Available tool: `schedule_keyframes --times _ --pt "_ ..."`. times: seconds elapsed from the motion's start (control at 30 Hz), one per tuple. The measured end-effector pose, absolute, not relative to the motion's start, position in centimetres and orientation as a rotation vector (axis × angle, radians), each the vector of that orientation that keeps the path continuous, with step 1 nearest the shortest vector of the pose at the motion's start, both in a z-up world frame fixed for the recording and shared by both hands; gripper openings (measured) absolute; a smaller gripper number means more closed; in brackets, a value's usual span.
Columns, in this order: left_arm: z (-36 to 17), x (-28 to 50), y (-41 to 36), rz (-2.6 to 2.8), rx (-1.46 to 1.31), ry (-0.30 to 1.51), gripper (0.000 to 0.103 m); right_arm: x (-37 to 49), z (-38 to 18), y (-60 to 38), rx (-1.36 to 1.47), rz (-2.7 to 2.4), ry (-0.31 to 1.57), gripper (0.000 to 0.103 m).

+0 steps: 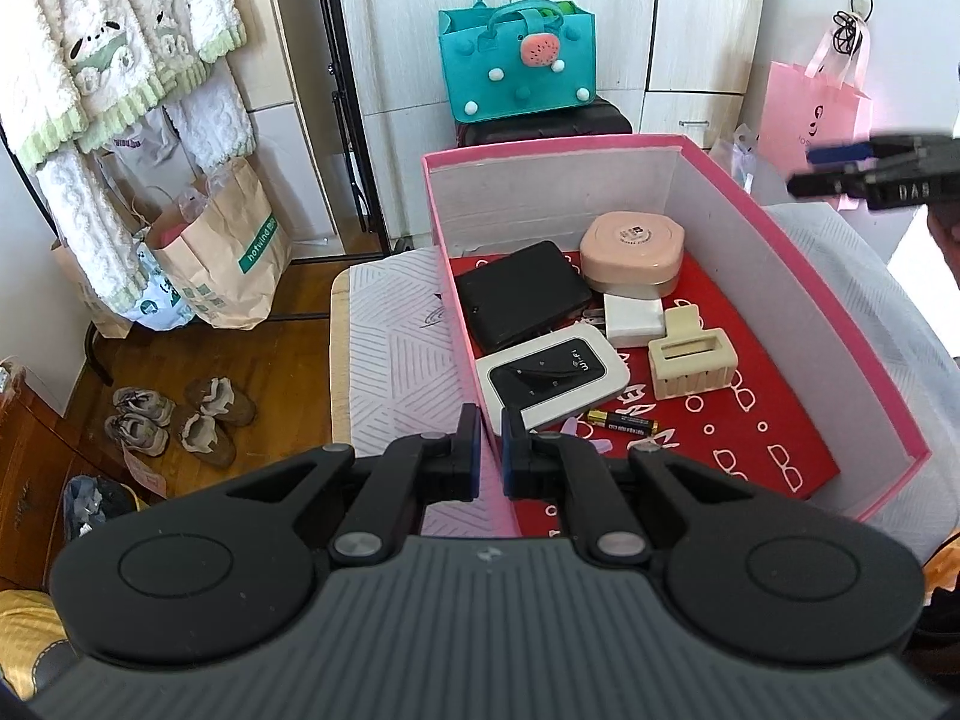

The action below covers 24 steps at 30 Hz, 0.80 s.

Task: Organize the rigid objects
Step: 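Move the right gripper back over the white pocket Wi-Fi hotspot, then grasp the white pocket Wi-Fi hotspot with the right gripper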

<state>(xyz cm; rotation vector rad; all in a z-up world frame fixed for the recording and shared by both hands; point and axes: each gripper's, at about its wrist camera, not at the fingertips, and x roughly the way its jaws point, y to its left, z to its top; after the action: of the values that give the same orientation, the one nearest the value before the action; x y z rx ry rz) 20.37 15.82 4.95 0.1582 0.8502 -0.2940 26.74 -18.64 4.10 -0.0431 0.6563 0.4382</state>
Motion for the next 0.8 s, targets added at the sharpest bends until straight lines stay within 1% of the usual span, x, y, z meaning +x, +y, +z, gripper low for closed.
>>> schedule_keyframes --times 0.07,0.2,0.37,0.4,0.47,0.53,0.57,0.63,0.67,0.7,0.73,0.8 --pt "4.9 20.4 15.8 -0.293 0.156 0.852 0.006 27.2 2.7 -19.6 -0.003 0.433 0.707 0.072" --pt "4.9 20.4 15.6 -0.287 0.166 0.854 0.006 28.1 -0.5 -21.3 0.086 0.417 0.8 0.065" --pt "4.8 20.5 15.6 -0.28 0.165 0.862 0.006 29.4 -3.2 -22.7 0.18 0.393 0.839 0.048" --pt "4.8 20.6 15.5 -0.278 0.165 0.864 0.006 29.7 -3.6 -22.8 0.196 0.395 0.846 0.047" --pt "4.8 20.5 15.5 -0.276 0.165 0.865 0.006 30.0 -4.2 -22.9 0.217 0.403 0.85 0.042" --pt "4.8 20.6 15.5 -0.274 0.164 0.866 0.006 30.5 -4.6 -22.8 0.233 0.419 0.862 0.04" --pt "4.8 20.6 15.5 -0.273 0.164 0.867 0.006 30.5 -4.7 -22.7 0.233 0.42 0.865 0.037" --pt "4.8 20.6 15.5 -0.273 0.165 0.867 0.006 30.6 -5.0 -22.3 0.228 0.423 0.862 0.033" --pt "4.8 20.5 15.5 -0.273 0.165 0.866 0.006 30.5 -5.0 -22.2 0.228 0.428 0.856 0.027" --pt "4.8 20.6 15.5 -0.273 0.165 0.866 0.006 30.4 -5.0 -22.0 0.222 0.431 0.849 0.024" --pt "4.8 20.6 15.5 -0.274 0.164 0.867 0.006 30.3 -4.8 -22.0 0.217 0.44 0.843 0.018" --pt "4.8 20.6 15.5 -0.274 0.162 0.868 0.006 30.2 -4.6 -21.8 0.22 0.464 0.837 0.017"
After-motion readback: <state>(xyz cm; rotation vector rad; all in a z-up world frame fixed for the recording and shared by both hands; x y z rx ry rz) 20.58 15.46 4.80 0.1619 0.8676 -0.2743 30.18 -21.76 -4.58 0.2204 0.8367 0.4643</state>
